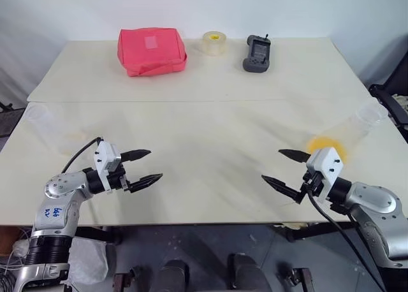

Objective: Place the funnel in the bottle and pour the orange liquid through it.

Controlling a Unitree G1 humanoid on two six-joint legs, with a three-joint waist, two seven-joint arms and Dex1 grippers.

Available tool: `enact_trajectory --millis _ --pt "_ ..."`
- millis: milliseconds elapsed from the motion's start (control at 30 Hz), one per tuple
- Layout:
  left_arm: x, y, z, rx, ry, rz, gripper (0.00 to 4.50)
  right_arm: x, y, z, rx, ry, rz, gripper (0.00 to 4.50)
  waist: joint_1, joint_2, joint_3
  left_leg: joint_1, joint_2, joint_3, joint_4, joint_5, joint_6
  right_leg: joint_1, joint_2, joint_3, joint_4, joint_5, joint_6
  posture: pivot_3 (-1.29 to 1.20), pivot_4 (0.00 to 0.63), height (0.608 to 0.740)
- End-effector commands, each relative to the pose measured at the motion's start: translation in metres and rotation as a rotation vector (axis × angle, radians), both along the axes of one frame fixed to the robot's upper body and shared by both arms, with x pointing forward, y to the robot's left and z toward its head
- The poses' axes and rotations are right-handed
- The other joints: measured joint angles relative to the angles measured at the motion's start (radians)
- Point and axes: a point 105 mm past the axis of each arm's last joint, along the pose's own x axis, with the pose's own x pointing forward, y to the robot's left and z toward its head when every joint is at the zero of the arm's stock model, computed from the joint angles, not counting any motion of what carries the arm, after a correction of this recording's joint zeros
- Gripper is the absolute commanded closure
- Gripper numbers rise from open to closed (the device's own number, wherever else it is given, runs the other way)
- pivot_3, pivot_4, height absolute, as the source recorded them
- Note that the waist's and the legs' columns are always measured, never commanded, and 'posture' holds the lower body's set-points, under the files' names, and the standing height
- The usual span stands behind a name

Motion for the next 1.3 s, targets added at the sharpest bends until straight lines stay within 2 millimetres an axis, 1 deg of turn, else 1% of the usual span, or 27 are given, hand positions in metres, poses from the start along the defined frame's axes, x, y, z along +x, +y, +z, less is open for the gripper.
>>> enact_trajectory --millis 33,100,133,200,300,400,500,567,733,800,867,900,933,967,1000,1067,1100,1167,1200,1267,1300 --pt "0.001 -0.004 0.012 -0.013 -0.022 -0.013 0.02 -0.001 0.002 0.014 0.005 -0.052 0.003 0.00 0.000 0.000 0.000 0.000 0.000 0.000 0.000 0.000 0.000 0.000 0.000 0.000 0.000 0.000 0.000 0.00 0.150 0.740" --pt "0.002 -0.004 0.011 -0.008 0.004 0.003 0.02 0.000 0.002 0.014 0.005 -0.052 0.001 0.00 0.000 0.000 0.000 0.000 0.000 0.000 0.000 0.000 0.000 0.000 0.000 0.000 0.000 0.000 0.000 0.00 0.150 0.740" --pt "0.002 -0.005 0.009 -0.036 0.058 0.008 0.02 0.000 0.003 0.014 0.005 -0.052 0.002 0.00 0.000 0.000 0.000 0.000 0.000 0.000 0.000 0.000 0.000 0.000 0.000 0.000 0.000 0.000 0.000 0.00 0.150 0.740" --pt "0.005 -0.005 0.007 -0.030 0.095 0.028 0.02 0.000 0.003 0.014 0.005 -0.052 0.004 0.00 0.000 0.000 0.000 0.000 0.000 0.000 0.000 0.000 0.000 0.000 0.000 0.000 0.000 0.000 0.000 0.00 0.150 0.740" --pt "0.010 -0.006 0.010 -0.017 0.038 0.067 0.02 0.001 0.004 0.015 0.004 -0.052 0.009 0.00 0.000 0.000 0.000 0.000 0.000 0.000 0.000 0.000 0.000 0.000 0.000 0.000 0.000 0.000 0.000 0.00 0.150 0.740" --pt "0.013 -0.002 0.009 -0.004 0.036 0.104 0.02 0.003 0.005 0.015 0.004 -0.051 0.018 0.00 0.000 0.000 0.000 0.000 0.000 0.000 0.000 0.000 0.000 0.000 0.000 0.000 0.000 0.000 0.000 0.00 0.150 0.740" --pt "0.015 0.001 0.016 -0.039 -0.011 0.140 0.02 0.004 0.008 0.016 0.002 -0.049 0.038 0.00 0.000 0.000 0.000 0.000 0.000 0.000 0.000 0.000 0.000 0.000 0.000 0.000 0.000 0.000 0.000 0.00 0.150 0.740" --pt "0.013 0.004 0.018 -0.039 -0.032 0.161 0.02 0.005 0.010 0.017 0.005 -0.045 0.063 0.00 -0.001 0.000 0.000 0.000 0.000 0.000 0.000 0.000 0.000 0.000 0.000 0.000 0.000 0.000 0.000 0.00 0.150 0.740" --pt "0.002 0.016 0.028 -0.056 -0.076 0.227 0.02 0.009 0.017 0.019 0.005 -0.020 0.151 0.00 -0.003 0.000 0.001 0.000 0.000 0.000 0.000 0.000 0.000 0.000 0.000 0.000 0.000 0.000 0.000 0.00 0.150 0.740" --pt "-0.003 0.029 0.035 -0.070 -0.104 0.311 0.02 0.015 0.018 0.022 0.004 -0.024 0.170 0.00 -0.004 0.001 0.001 0.000 0.001 0.000 0.000 0.000 0.000 0.000 0.000 0.000 0.000 0.000 0.000 0.00 0.150 0.740" --pt "-0.009 0.049 0.043 -0.095 -0.136 0.435 0.02 0.024 0.019 0.026 0.008 -0.030 0.184 0.00 -0.005 0.001 0.001 0.000 0.001 0.000 0.000 0.000 0.000 0.000 -0.001 0.000 0.000 0.000 0.000 0.00 0.150 0.740" --pt "-0.013 0.064 0.045 -0.103 -0.137 0.531 0.02 0.029 0.020 0.027 0.014 -0.031 0.190 0.00 -0.006 0.001 0.001 0.000 0.001 0.000 0.000 0.000 0.000 0.000 -0.001 0.001 0.000 0.000 0.000 0.00 0.150 0.740" --pt "-0.017 0.074 0.046 -0.106 -0.134 0.597 0.02 0.032 0.021 0.028 0.017 -0.032 0.196 0.00 -0.005 0.001 0.001 0.000 0.001 0.000 0.000 0.000 0.000 0.000 -0.001 0.000 0.000 0.000 0.000 0.00 0.150 0.740" --pt "-0.019 0.079 0.046 -0.107 -0.129 0.635 0.02 0.034 0.022 0.029 0.019 -0.032 0.199 0.00 -0.004 0.001 0.002 0.000 0.002 0.000 0.000 0.000 -0.001 0.000 -0.001 0.001 0.000 0.000 0.000 0.00 0.150 0.740" --pt "-0.023 0.090 0.046 -0.121 -0.118 0.713 0.02 0.037 0.023 0.029 0.020 -0.033 0.209 0.00 -0.003 0.001 0.002 0.000 0.002 0.000 0.000 0.000 -0.001 0.000 -0.001 0.000 0.000 0.000 0.000 0.00 0.150 0.740" --pt "-0.032 0.117 0.043 -0.147 -0.093 0.894 0.02 0.040 0.029 0.029 0.022 -0.031 0.242 0.00 -0.003 0.001 0.002 0.000 0.002 0.000 0.000 0.000 -0.001 0.000 -0.001 0.000 0.000 0.000 0.000 0.00 0.150 0.740" --pt "-0.034 0.128 0.047 -0.177 -0.111 0.969 0.02 0.041 0.032 0.029 0.025 -0.032 0.255 0.00 -0.001 0.001 0.002 0.000 0.001 0.000 0.000 -0.001 -0.001 0.000 -0.001 0.000 0.000 0.000 0.000 0.00 0.150 0.740" --pt "-0.035 0.140 0.054 -0.222 -0.149 1.054 0.02 0.043 0.035 0.031 0.030 -0.035 0.270 0.00 0.003 0.001 0.002 0.000 0.001 0.000 0.001 -0.001 -0.001 0.000 -0.001 0.000 0.000 0.000 0.000 0.00 0.150 0.740" --pt "-0.034 0.150 0.059 -0.250 -0.171 1.119 0.02 0.043 0.038 0.034 0.036 -0.040 0.286 0.00 0.006 0.001 0.002 0.000 0.001 -0.001 0.001 -0.001 -0.001 0.000 -0.001 -0.001 0.000 0.000 0.000 0.00 0.150 0.740" --pt "-0.030 0.175 0.066 -0.264 -0.198 1.267 0.02 0.038 0.047 0.049 0.078 -0.051 0.351 0.00 0.014 0.000 0.002 -0.001 0.000 -0.001 0.002 0.000 -0.001 0.000 -0.001 -0.001 0.000 0.000 0.000 0.00 0.150 0.740" --pt "-0.026 0.181 0.068 -0.258 -0.206 1.298 0.02 0.034 0.050 0.055 0.095 -0.052 0.384 0.00 0.015 0.000 0.002 -0.001 0.000 -0.001 0.002 0.000 -0.001 0.000 0.000 -0.001 0.000 0.000 0.000 0.00 0.150 0.740"
